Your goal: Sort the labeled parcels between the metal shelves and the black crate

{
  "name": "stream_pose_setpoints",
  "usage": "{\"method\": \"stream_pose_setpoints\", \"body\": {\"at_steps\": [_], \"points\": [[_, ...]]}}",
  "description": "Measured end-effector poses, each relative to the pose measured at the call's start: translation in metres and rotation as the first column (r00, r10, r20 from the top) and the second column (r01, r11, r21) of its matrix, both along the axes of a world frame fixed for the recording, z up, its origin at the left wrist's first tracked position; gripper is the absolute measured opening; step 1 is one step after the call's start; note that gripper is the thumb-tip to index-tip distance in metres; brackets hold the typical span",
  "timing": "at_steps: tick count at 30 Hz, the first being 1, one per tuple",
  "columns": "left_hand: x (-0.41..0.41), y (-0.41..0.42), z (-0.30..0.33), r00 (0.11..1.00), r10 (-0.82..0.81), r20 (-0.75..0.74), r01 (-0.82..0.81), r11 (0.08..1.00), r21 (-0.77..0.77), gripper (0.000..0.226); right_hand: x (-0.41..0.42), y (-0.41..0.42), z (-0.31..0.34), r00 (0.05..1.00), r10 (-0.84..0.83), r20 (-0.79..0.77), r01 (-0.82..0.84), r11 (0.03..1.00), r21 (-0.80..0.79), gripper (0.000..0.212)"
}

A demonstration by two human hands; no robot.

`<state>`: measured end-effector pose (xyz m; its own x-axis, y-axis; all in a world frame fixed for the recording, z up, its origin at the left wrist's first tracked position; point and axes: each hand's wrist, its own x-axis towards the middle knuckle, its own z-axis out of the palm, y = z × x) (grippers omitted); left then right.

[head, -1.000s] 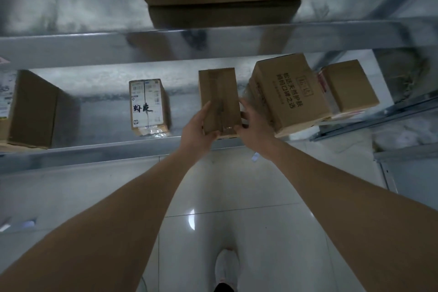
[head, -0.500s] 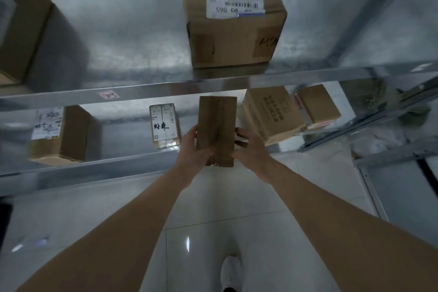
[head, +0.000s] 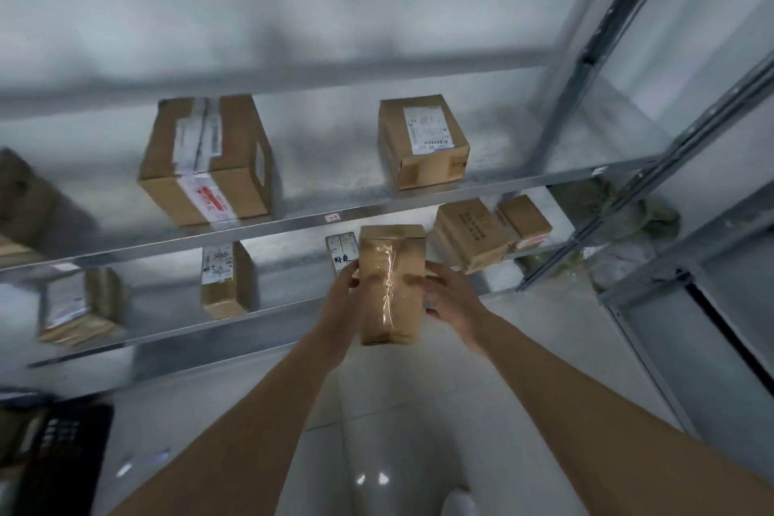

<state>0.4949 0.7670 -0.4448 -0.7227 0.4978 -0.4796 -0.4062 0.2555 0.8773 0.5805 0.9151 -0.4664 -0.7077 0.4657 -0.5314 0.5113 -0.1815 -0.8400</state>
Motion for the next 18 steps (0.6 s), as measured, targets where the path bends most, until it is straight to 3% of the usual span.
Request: {"method": "stream_pose_setpoints", "body": {"at_steps": [3,7,8,10,12,14,18], "points": [[0.022,-0.024,0.055,0.999,0.043,-0.029,-0.043,0.999,-0.009,0.005,0.019,-0.032,0.055,0.998,-0.051,-0.025,0.051,0.999,0.002,0.047],[0.044,-0.045,0.11,0.979,0.09,-0.182,-0.098,0.995,-0.035,0.044,0.043,-0.06,0.119,0.991,-0.074,-0.109,0.075,0.997,0.012,0.034],[0.049,-0.05,0.119,0.968,0.105,-0.228,-0.117,0.992,-0.042,0.052,0.05,-0.064,0.132,0.987,-0.075,-0.146,0.08,0.996,0.027,0.036],[0.06,-0.06,0.137,0.95,0.136,-0.281,-0.144,0.99,-0.007,0.045,0.061,-0.072,0.161,0.983,-0.085,-0.165,0.1,0.992,0.08,0.057],[0.07,-0.071,0.156,0.946,0.13,-0.297,-0.126,0.991,0.035,0.037,0.074,-0.077,0.19,0.984,-0.04,-0.174,0.069,0.985,0.159,0.063],[0.083,-0.085,0.181,0.942,0.088,-0.325,-0.072,0.996,0.06,0.048,0.091,-0.081,0.22,0.978,0.06,-0.201,-0.008,0.968,0.252,0.068],[0.116,-0.115,0.228,0.938,0.062,-0.342,-0.013,0.99,0.144,0.048,0.127,-0.097,0.269,0.951,0.196,-0.241,-0.111,0.939,0.325,0.056]]}}
